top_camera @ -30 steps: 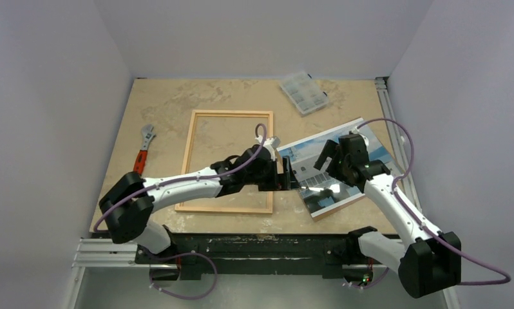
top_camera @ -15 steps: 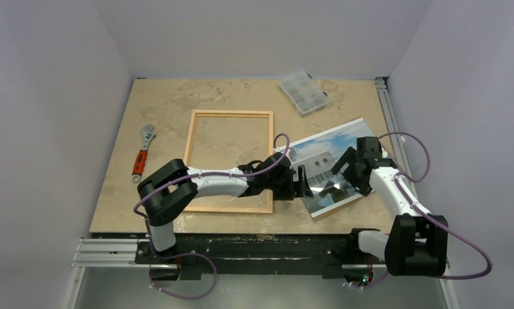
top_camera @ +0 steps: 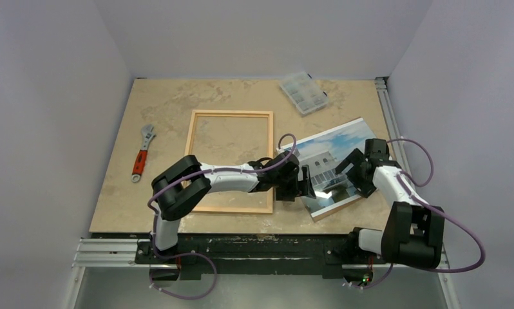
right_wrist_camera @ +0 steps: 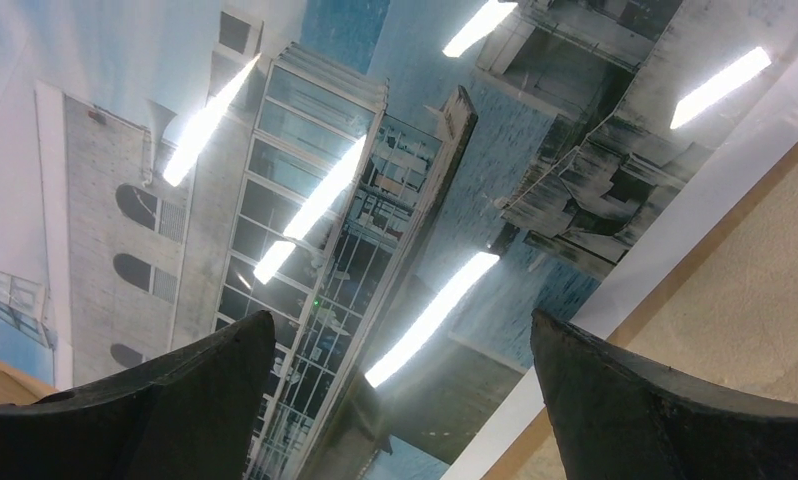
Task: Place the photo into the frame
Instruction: Move the photo frame item to the center of the board.
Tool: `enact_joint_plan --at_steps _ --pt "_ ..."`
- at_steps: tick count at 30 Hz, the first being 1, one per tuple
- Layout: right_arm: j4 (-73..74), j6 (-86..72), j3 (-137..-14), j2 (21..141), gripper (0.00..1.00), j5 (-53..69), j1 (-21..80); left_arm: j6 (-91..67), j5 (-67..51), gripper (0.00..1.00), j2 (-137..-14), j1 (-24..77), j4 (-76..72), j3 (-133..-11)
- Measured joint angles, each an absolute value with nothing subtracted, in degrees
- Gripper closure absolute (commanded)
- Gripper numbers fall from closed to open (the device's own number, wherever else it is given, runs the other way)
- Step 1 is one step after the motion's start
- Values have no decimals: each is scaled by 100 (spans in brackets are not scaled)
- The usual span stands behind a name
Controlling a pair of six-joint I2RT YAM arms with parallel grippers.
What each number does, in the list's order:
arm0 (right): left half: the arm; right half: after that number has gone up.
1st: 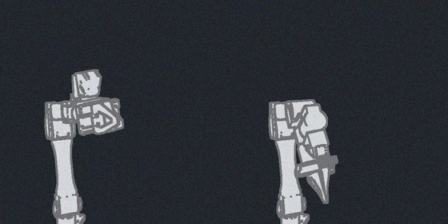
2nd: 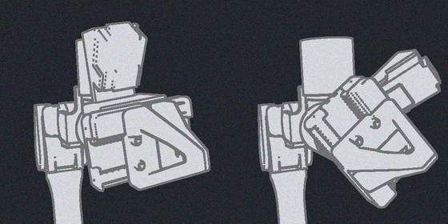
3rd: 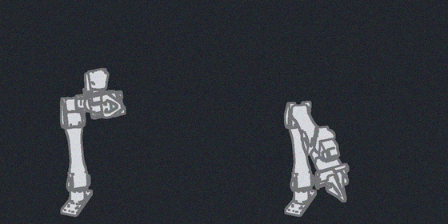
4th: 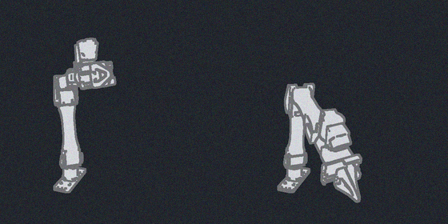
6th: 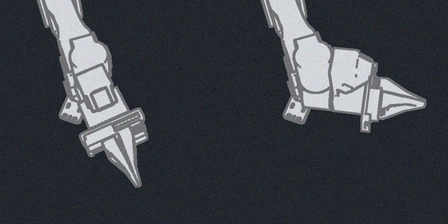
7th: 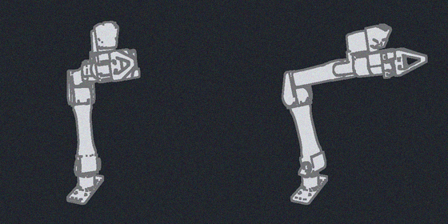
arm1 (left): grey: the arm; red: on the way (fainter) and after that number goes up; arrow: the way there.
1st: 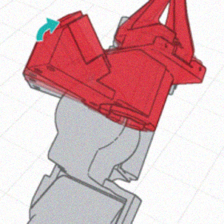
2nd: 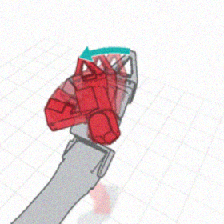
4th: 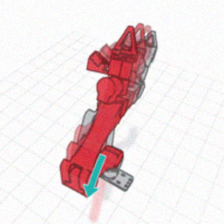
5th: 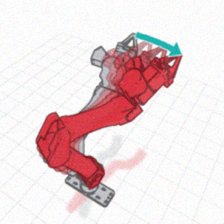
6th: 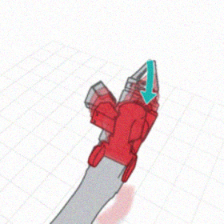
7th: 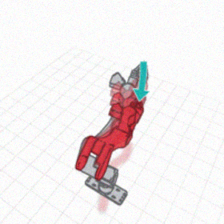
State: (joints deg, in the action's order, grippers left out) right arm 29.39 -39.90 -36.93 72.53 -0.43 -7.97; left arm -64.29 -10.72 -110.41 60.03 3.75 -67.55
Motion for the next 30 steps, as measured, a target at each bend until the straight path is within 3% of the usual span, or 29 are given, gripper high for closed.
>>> enact_joint_plan --at_steps 12,30 --pt "2606 -3988 -3577 7236 2 143 -906 -6648 -1048 17 -11194 5975 222 -6888" --pt "1890 -3983 -3450 7238 2 534 -908 -7251 -1223 34 -10927 5852 -2067 -5572"
